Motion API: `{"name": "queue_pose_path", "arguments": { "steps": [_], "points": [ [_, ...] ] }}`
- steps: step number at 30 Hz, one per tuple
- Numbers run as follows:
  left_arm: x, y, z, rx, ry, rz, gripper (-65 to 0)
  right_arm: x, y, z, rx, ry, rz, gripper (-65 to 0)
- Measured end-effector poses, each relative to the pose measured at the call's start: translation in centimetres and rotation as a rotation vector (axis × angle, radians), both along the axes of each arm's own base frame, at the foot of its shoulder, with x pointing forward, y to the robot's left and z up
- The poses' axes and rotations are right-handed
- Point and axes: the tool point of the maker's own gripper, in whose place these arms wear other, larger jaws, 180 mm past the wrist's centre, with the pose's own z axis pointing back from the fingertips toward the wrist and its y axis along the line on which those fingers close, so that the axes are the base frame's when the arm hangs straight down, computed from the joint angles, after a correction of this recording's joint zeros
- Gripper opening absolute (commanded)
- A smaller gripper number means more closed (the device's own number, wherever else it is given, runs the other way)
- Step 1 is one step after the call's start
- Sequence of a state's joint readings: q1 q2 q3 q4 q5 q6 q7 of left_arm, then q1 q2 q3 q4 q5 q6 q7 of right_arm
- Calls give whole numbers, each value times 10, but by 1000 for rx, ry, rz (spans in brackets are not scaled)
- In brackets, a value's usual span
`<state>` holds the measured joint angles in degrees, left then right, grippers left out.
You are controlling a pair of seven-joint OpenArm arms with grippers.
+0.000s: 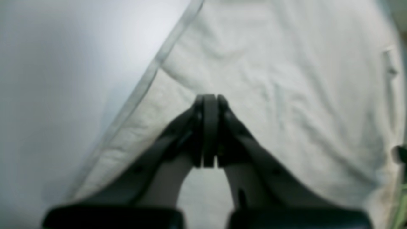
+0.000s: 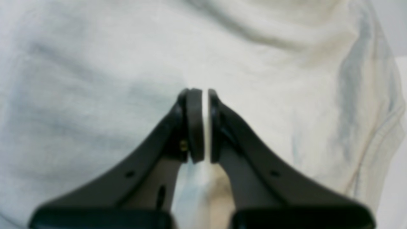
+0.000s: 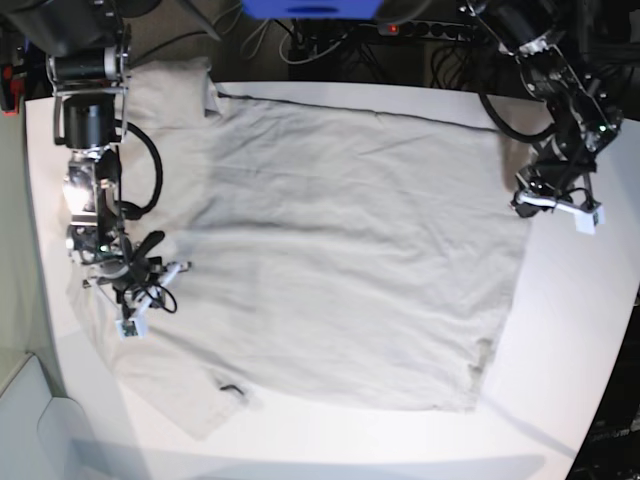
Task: Layout the t-shirt on the table in an organized manner, then fold the t-shirt properly
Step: 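Regrasp the t-shirt edges with both grippers and pull them outward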
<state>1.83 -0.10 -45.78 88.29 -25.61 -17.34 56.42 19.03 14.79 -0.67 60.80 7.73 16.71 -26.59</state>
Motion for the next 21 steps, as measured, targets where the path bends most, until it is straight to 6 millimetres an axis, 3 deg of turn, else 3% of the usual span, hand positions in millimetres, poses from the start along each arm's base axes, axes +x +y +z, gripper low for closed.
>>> {"name": "queue_pose_path", "arguments": {
  "steps": [7, 9, 14, 17, 21],
  "points": [
    [-6, 25, -33, 78, 56, 20, -648, 0, -16, 3, -28, -3, -11, -629],
    [-7, 46, -35, 77, 45, 65, -648, -1, -16, 3, -30, 1, -12, -629],
    [-32, 87, -36, 76, 44, 195, -648, -1, -15, 2, -27, 2, -11, -628],
    [-45, 96, -39, 93, 56, 217, -648, -3, -12, -5, -16, 16, -11, -628],
    [-47, 96, -39, 90, 57, 221, -648, -3, 7, -19, 28, 43, -8, -628]
  ]
}}
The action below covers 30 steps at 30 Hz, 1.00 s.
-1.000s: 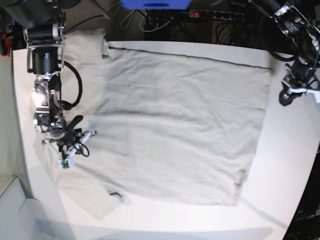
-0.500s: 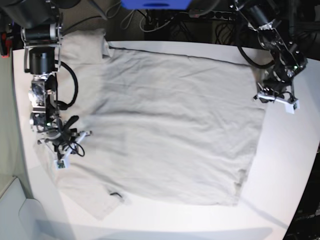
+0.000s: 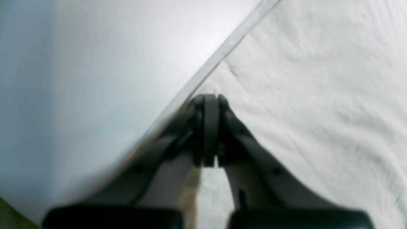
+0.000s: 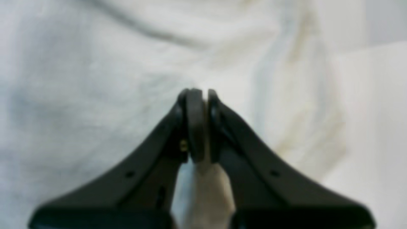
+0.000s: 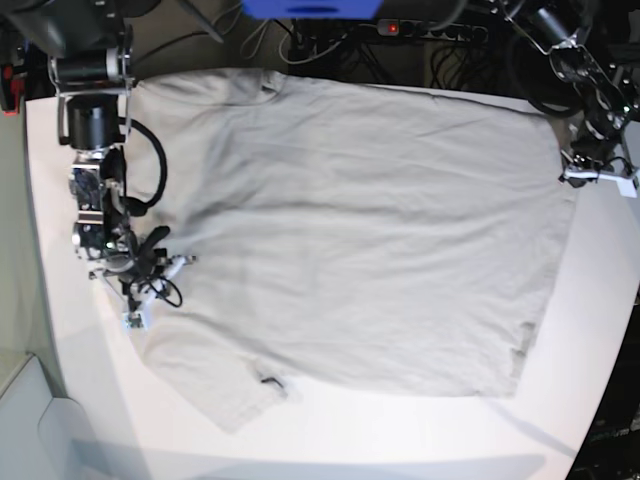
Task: Layout the t-shirt on the table in an organized manner, then fold the t-shirt properly
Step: 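Regrasp the t-shirt edges with both grippers and pull them outward, then drag the t-shirt hem outward with the right gripper to square it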
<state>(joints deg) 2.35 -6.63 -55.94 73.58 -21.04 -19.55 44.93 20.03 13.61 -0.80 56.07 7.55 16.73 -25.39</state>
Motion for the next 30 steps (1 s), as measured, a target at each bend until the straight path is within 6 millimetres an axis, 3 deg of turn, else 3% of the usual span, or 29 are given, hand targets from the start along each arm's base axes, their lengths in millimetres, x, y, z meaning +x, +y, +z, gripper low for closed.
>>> {"name": "queue_pose_path", "arguments": {
  "steps": [6, 16, 21, 23, 26, 28, 30],
  "points": [
    [-5, 0, -1, 1, -3, 3, -648, 14, 3, -9, 50, 20, -29, -628],
    [-34, -4, 2, -45, -21, 13, -648, 61, -3, -1, 51, -3, -59, -628],
    [-44, -8, 6, -45, -7, 6, -648, 74, 18, 6, 14, -18, -2, -628],
    [-48, -9, 9, -57, -3, 9, -648, 81, 25, 17, 10, -34, 13, -628],
    [-50, -13, 18, -81, -43, 8, -648, 89, 18, 48, -34, -95, 19, -628],
    [-46, -14, 30, -90, -89, 9, -648, 82, 12, 62, -69, -124, 23, -628],
    [-37, -16, 45, -99, -150, 4, -648, 60, 7, 65, -122, -127, 36, -628]
  ]
}}
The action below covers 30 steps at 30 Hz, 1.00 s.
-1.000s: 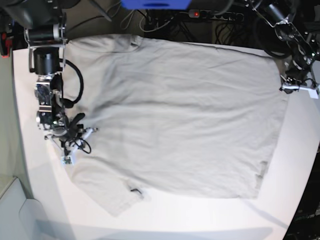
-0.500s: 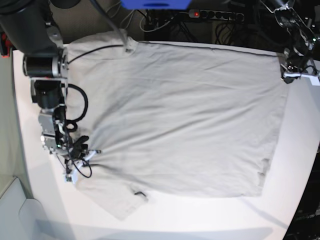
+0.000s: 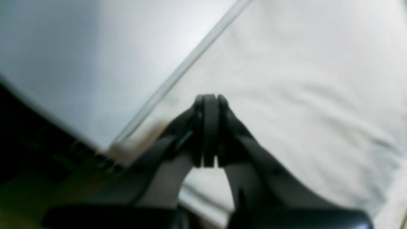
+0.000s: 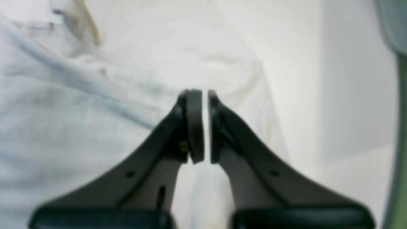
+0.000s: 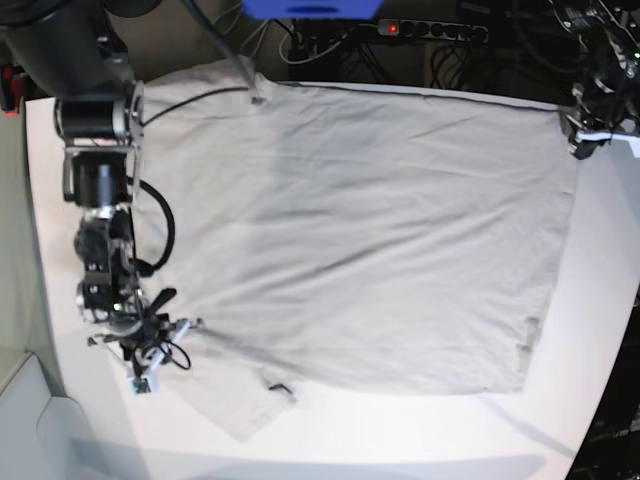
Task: Layout the t-shirt on the table in an organized manner, then fold the t-shirt properly
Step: 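Drag the t-shirt hem outward with the right gripper to square it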
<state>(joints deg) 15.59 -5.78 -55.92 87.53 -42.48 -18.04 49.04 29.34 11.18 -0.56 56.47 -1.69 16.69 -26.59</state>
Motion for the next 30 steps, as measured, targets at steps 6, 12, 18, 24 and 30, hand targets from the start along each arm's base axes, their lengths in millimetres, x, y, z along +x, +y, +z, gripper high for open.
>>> {"name": "queue_pose_path", "arguments": {
  "steps": [6, 12, 18, 24, 30],
  "points": [
    [13, -1, 21, 11, -69, -8, -648, -74, 16, -4, -58, 52, 38, -628],
    [29, 9, 34, 34, -109, -9, -649, -135, 20, -40, -76, 214, 32, -628],
    [33, 9, 35, 33, -109, -11, -649, -136, 10, -71, -30, 265, -7, -628],
    [31, 10, 36, 35, -109, -12, -649, -93, 3, -81, 33, 230, -31, -628],
    [19, 26, 39, 52, -111, 40, -649, -65, -5, -79, 49, 223, -47, -628]
  ]
}}
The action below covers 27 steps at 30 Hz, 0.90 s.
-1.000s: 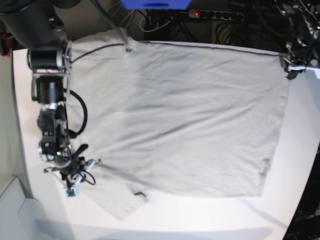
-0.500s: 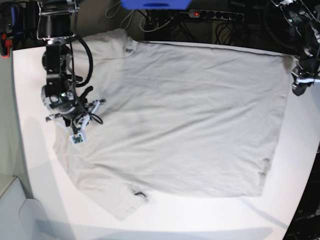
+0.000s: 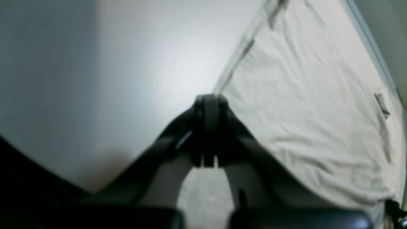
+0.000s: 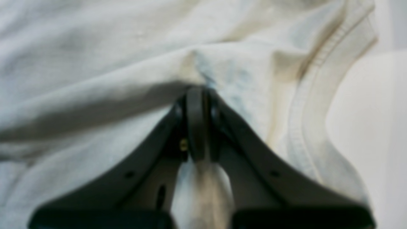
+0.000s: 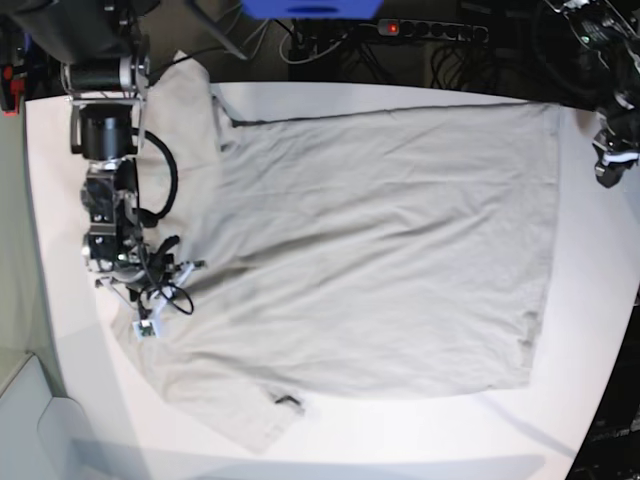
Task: Layout the t-shirt on the table in an organized manner, then fold the t-shirt properly
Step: 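Drag the t-shirt hem outward with the right gripper to square it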
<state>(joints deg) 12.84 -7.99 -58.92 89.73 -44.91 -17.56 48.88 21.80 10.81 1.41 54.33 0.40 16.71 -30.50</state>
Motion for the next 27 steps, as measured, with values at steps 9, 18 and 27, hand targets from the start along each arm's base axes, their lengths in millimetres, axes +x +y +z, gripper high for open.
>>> {"name": "queue_pose_path", "arguments": {
  "steps": [9, 18, 27],
  "points": [
    [-1, 0, -1, -5, 0, 2, -649, -2, -6, 13, -64, 68, 4, -628],
    [18, -37, -11, -45, 10, -99, -649, -29, 11, 76, -123, -108, 54, -628],
    [19, -60, -76, -109, 178, -131, -649, -64, 18, 80, -144, -92, 69, -628]
  ]
}}
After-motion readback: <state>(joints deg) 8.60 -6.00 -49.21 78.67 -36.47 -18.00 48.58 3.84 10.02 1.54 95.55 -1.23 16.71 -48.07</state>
